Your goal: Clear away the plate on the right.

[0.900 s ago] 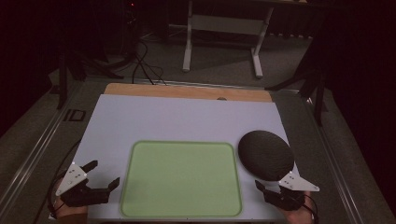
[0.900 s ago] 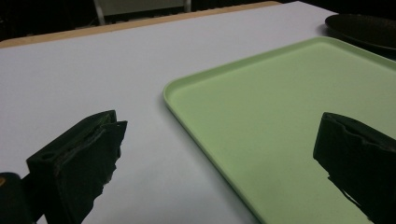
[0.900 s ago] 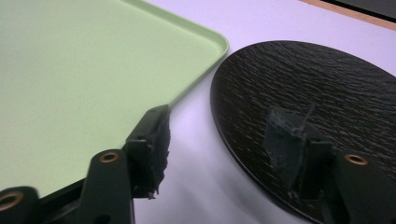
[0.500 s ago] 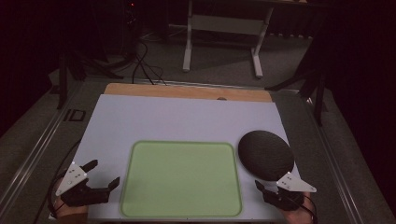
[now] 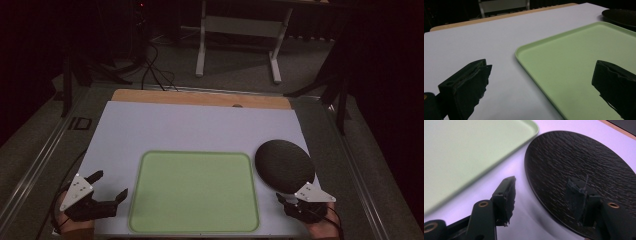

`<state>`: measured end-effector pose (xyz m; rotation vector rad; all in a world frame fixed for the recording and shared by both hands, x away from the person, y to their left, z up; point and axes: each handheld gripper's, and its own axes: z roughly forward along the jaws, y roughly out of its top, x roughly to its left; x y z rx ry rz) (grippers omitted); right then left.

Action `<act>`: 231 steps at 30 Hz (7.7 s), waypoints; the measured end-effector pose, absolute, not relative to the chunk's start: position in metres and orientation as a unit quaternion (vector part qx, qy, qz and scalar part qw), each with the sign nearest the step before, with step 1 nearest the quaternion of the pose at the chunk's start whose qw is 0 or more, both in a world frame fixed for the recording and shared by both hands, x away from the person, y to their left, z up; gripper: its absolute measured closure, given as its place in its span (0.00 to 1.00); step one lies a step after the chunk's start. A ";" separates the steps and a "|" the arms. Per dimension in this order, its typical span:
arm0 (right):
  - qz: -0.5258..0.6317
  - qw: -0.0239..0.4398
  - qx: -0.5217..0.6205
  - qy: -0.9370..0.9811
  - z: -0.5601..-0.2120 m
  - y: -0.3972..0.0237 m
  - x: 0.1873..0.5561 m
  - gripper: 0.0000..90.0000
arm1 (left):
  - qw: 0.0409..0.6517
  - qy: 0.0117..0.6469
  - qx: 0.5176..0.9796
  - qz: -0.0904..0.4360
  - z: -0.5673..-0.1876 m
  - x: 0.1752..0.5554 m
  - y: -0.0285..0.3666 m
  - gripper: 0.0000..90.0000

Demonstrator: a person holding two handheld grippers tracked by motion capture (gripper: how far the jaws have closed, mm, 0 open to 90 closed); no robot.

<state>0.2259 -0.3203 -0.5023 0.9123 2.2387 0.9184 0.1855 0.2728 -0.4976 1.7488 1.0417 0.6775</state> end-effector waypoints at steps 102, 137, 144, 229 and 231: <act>-0.006 0.499 0.090 0.862 -0.513 -0.271 0.238 0.93 | 0.484 0.451 0.696 0.280 -0.500 0.189 0.280 0.01; 0.017 0.522 0.082 0.849 -0.482 -0.251 0.228 0.88 | 0.486 0.454 0.691 0.283 -0.500 0.188 0.281 0.01; 0.028 0.523 0.072 0.849 -0.476 -0.241 0.226 0.88 | 0.486 0.454 0.691 0.284 -0.500 0.188 0.282 0.01; 0.242 0.364 -0.086 0.895 -0.477 -0.059 0.177 0.96 | 0.489 0.463 0.682 0.285 -0.500 0.188 0.284 0.01; 0.240 0.359 -0.089 0.898 -0.481 -0.058 0.175 0.95 | 0.489 0.463 0.682 0.285 -0.499 0.188 0.284 0.01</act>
